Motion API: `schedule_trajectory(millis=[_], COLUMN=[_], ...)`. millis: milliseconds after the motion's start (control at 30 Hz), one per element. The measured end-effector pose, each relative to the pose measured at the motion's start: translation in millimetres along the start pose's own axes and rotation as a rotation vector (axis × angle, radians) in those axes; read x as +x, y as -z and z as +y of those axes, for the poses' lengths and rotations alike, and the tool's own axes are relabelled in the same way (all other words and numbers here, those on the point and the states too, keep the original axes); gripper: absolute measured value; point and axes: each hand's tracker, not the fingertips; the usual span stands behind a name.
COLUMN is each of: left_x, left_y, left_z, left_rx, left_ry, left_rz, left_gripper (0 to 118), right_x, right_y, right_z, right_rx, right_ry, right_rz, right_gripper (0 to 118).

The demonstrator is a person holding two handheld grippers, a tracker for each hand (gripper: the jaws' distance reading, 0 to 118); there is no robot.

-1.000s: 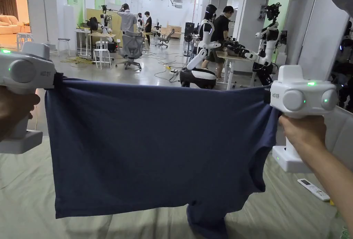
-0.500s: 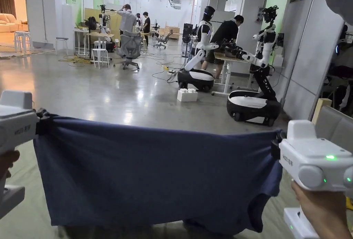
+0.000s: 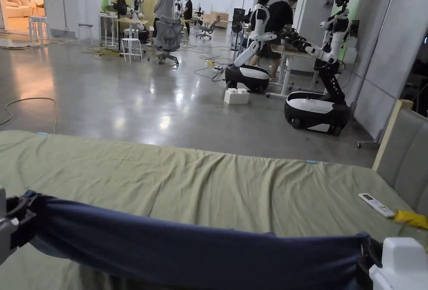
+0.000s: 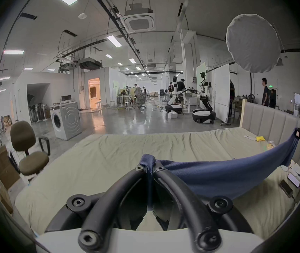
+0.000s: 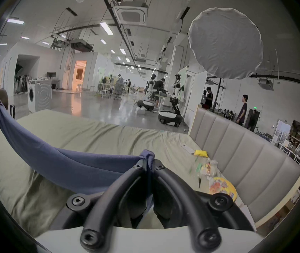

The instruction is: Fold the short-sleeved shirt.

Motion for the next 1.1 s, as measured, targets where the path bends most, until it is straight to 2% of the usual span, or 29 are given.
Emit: schedule_trajectory(millis=[100, 133, 367, 467, 600, 667, 700, 933, 1100], left_x=[-2.9, -3.0, -2.0, -2.3, -6.3, -7.5, -8.1, -5.8, -1.4], left_y=[-25.9, -36.2, -82.6, -90.7, -88.9, -83.3, -80.8, -64.0, -57.8], left_z=[-32.9, -43.5, -113.8, -141.5, -172.7, -178.8, -182.1, -207.9, -218.2], left_rx=[-0.039, -0.061, -0.22, -0.289, -0.367, -0.435, -0.453, -0.571, -0.614], left_ry=[-0.052, -0.045, -0.037, -0.052, -0.037, 0.005, 0.02, 0.06, 0.067], left_rz=[0.004, 0.01, 0.022, 0.024, 0.015, 0.007, 0.002, -0.007, -0.005], left_gripper=[4, 4, 4, 4, 4, 4, 4, 5, 6], right_x=[-8.4, -12.6, -25.4, -32.6, -42.7, -46.3, -48.0, -63.9, -71.1], right_y=[-23.9, -31.8, -64.4, -69.7, -66.1, -62.0, -58.7, -41.5, -31.0], right_z=[-24.1, -31.2, -92.2, -120.1, -159.4, -178.5, -186.4, -216.7, -225.8], right_rx=[-0.016, -0.012, -0.192, -0.25, -0.377, -0.449, -0.489, -0.63, -0.665], right_ry=[-0.033, -0.097, -0.09, -0.135, -0.184, -0.165, -0.18, -0.226, -0.247], right_rz=[0.0, -0.006, 0.045, 0.063, 0.095, 0.12, 0.122, 0.146, 0.143], right_gripper=[5, 5, 5, 5, 5, 5, 5, 5, 7])
